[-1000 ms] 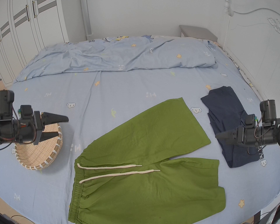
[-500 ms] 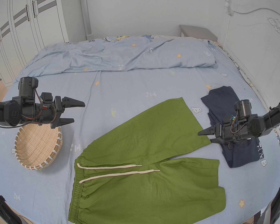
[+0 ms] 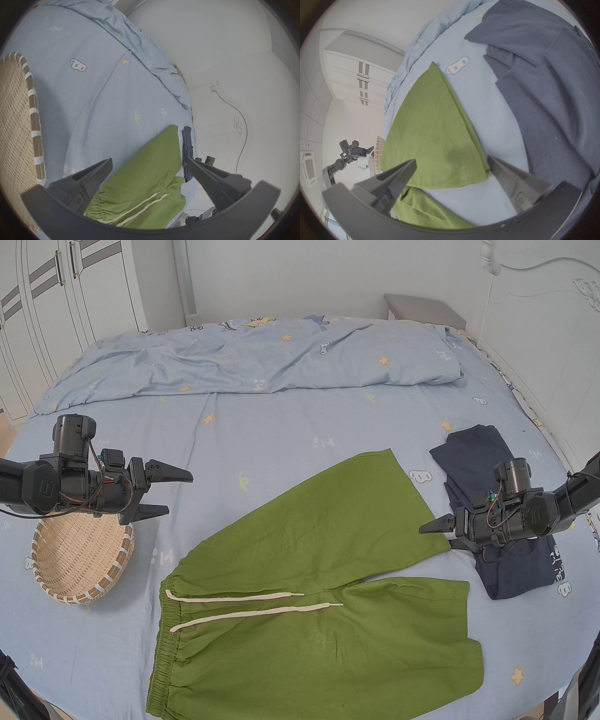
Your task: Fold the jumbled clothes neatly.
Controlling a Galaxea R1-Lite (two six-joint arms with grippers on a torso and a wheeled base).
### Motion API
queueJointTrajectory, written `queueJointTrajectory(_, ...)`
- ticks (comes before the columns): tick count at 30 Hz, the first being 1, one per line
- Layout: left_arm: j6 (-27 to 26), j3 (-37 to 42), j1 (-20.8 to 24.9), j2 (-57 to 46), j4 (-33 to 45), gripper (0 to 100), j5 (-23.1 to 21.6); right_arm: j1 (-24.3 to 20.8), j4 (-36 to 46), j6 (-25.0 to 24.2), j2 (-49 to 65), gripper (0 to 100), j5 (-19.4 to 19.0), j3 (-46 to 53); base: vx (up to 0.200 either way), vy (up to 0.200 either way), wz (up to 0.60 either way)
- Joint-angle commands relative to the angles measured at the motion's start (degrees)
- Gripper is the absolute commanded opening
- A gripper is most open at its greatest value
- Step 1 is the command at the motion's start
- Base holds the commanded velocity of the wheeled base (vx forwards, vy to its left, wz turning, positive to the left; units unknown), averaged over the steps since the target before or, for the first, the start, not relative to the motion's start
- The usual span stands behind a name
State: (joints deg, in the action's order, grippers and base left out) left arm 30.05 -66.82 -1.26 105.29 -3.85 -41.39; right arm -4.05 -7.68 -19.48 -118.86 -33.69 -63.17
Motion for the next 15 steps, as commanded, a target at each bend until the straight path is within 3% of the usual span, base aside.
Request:
queueJointTrajectory(1,0.0,0.0,0.0,0.3,0.1,100,0.0,0.1,0.0,-0.6,-0.5,0,0.0,-0.3,0.000,0.000,0.00)
queueJointTrajectory(15,-0.1,0.1,0.0,0.9,0.2,100,0.0,0.6,0.6,-0.8,0.4,0,0.3,1.2,0.000,0.000,0.00)
